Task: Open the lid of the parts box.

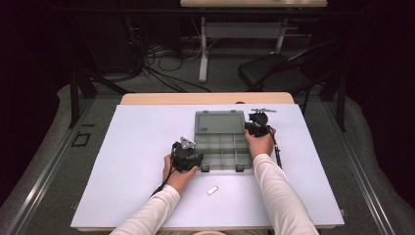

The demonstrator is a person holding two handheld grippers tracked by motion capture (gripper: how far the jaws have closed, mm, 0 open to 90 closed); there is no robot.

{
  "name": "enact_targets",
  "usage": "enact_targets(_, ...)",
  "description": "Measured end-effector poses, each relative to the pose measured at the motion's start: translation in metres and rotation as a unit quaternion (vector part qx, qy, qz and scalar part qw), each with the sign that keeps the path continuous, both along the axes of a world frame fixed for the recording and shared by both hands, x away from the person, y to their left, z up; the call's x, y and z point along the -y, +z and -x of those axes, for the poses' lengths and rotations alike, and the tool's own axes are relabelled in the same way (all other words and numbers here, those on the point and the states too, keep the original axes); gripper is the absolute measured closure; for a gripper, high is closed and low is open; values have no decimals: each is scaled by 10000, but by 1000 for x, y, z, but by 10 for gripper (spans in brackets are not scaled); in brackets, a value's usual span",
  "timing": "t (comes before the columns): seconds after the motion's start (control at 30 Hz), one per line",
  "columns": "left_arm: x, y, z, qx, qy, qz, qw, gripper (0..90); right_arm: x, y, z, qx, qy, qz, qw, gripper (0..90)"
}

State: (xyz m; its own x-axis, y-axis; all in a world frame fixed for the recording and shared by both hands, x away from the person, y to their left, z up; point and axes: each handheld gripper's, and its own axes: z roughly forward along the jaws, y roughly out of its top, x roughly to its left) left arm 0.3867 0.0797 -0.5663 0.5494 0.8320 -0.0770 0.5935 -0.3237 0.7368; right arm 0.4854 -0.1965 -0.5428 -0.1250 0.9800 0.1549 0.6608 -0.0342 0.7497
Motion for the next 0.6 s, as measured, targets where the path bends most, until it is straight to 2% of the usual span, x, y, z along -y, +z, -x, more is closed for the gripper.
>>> enact_targets(0.23, 0, 0, 0, -3, 5, 5, 10000, 546, -1, 0, 1, 41, 5, 36, 10000, 883)
enact_targets(0.3, 0, 0, 0, -5, 5, 3, 10000, 547, -1, 1, 3, 100, -2, -9, 9999, 834)
enact_targets(0.33, 0, 0, 0, -6, 12, 6, 10000, 548, 1, 3, 7, 193, 45, -62, 9998, 800)
enact_targets(0.37, 0, 0, 0, -6, 12, 6, 10000, 549, 1, 3, 7, 193, 45, -62, 9998, 800)
enact_targets(0.4, 0, 0, 0, -5, 17, 8, 10000, 548, 1, 5, 11, 329, 82, -49, 9994, 754)
enact_targets(0.43, 0, 0, 0, -3, 14, 7, 10000, 548, 1, 5, 11, 329, 82, -49, 9994, 754)
enact_targets(0.47, 0, 0, 0, 2, 21, 3, 10000, 549, 3, 9, 18, 457, 170, -100, 9988, 708)
enact_targets(0.5, 0, 0, 0, 2, 21, 3, 10000, 549, 3, 9, 18, 457, 170, -100, 9988, 708)
enact_targets(0.53, -1, 0, 0, -33, -15, 2, 10000, 549, 4, 13, 26, 615, 207, -205, 9977, 663)
enact_targets(0.57, -1, 0, 0, -33, -15, 2, 10000, 549, 4, 13, 26, 615, 207, -205, 9977, 663)
enact_targets(0.6, 0, 0, 0, 1, 27, 3, 10000, 550, 6, 18, 37, 772, 307, -341, 9960, 611)
